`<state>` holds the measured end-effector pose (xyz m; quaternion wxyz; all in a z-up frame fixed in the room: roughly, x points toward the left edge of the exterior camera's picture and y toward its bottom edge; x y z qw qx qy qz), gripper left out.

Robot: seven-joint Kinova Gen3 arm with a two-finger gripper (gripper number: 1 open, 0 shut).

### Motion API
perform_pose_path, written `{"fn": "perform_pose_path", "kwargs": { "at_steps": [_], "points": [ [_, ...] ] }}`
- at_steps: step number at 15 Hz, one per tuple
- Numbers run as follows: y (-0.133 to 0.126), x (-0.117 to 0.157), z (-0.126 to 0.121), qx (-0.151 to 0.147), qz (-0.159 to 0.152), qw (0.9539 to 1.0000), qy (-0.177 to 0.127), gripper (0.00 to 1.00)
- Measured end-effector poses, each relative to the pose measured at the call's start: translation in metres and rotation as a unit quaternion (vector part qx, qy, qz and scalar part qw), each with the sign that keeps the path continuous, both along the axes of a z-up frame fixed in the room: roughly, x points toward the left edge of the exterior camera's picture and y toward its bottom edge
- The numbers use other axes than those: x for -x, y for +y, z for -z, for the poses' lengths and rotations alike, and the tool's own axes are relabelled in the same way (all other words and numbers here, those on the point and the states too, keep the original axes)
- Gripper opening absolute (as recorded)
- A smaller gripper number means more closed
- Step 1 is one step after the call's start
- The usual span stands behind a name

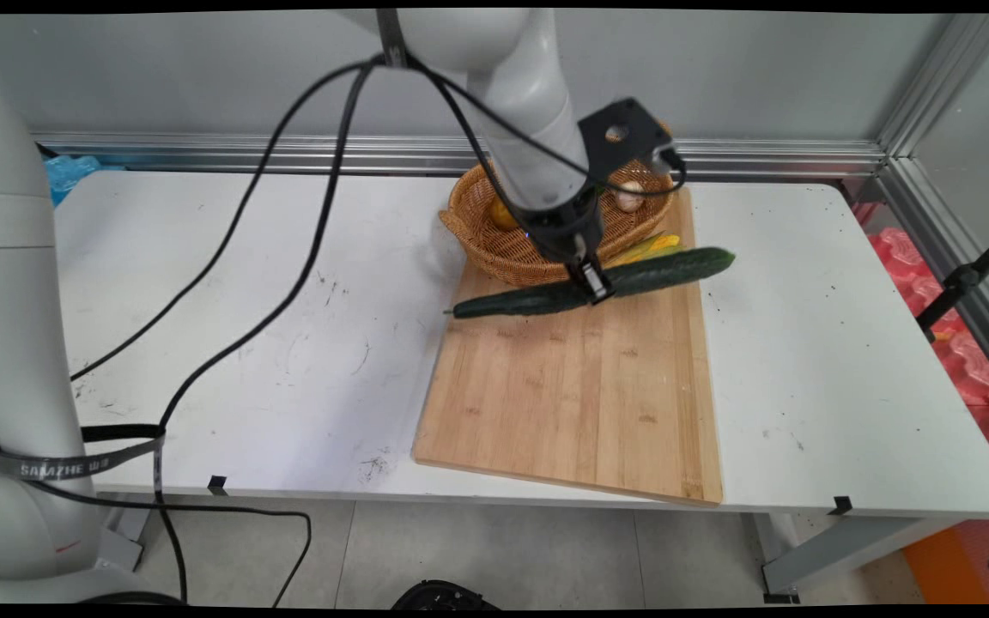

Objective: Place the picked object on the cutting board

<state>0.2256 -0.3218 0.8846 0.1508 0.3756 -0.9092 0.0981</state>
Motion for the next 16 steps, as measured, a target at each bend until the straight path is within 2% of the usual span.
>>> {"fn": "perform_pose_path", "kwargs": {
  "at_steps": [8,13,14,16],
  "points": [
    [-0.006,-0.001,0.061,-0.022,-0.008,0.9993,-0.028,0.0],
    [-0.008,-0.002,0.079,-0.029,-0.003,0.9991,-0.03,0.0],
    [-0.008,-0.003,0.08,-0.03,-0.001,0.9991,-0.03,1.0],
    [-0.008,-0.003,0.079,-0.029,0.004,0.9992,-0.027,1.0]
  ]
}}
